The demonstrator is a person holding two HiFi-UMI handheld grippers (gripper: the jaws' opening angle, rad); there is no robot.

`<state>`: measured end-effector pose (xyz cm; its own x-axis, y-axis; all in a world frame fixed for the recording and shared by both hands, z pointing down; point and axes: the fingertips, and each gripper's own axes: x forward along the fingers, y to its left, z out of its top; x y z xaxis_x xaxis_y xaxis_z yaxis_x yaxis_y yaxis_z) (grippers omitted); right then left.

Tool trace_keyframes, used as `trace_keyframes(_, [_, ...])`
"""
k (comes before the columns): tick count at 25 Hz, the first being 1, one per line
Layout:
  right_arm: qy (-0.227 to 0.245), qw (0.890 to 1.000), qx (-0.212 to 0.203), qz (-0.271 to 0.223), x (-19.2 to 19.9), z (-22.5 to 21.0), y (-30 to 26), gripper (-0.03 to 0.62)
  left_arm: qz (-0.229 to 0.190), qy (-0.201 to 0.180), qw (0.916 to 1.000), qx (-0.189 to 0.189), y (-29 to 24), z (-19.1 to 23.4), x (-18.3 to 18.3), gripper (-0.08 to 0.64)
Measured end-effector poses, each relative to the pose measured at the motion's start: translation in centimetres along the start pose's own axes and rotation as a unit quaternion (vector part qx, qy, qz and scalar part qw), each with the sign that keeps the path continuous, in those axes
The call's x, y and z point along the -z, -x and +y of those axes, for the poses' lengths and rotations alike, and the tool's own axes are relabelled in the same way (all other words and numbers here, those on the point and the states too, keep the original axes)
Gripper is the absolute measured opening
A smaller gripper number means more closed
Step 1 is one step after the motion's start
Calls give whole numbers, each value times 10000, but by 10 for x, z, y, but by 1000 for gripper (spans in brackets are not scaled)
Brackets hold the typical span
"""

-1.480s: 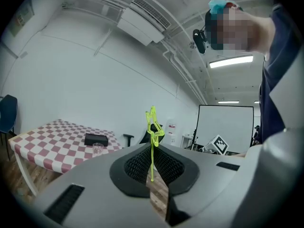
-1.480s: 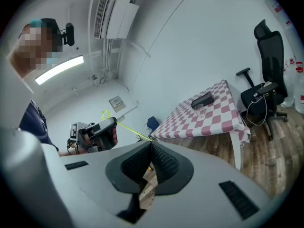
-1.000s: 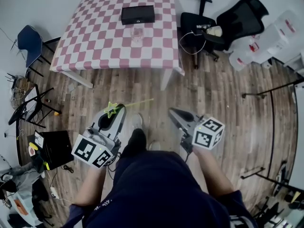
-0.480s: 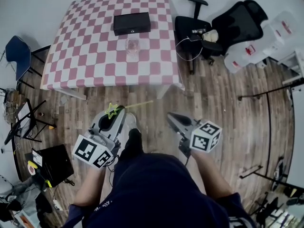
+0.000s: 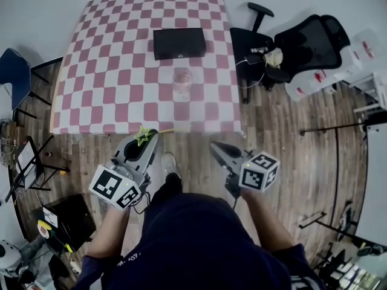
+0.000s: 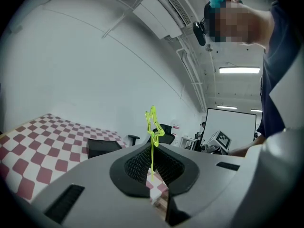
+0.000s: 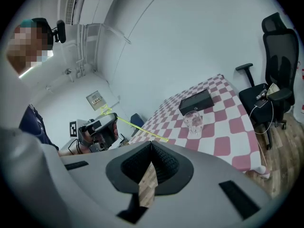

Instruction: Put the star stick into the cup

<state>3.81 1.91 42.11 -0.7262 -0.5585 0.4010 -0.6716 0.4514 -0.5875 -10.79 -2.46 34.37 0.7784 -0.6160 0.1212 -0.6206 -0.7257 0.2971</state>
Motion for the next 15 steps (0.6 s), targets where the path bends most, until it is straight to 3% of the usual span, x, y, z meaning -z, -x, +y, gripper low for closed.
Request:
trace_keyframes(8, [-37, 9999, 105, 63, -36, -16, -47, 15, 59, -15, 10000, 33, -21, 65, -21, 38])
trace_keyframes(15, [-208, 9996, 193, 67, -45, -39, -54, 15, 169, 79, 9998, -85, -39, 94, -19, 38])
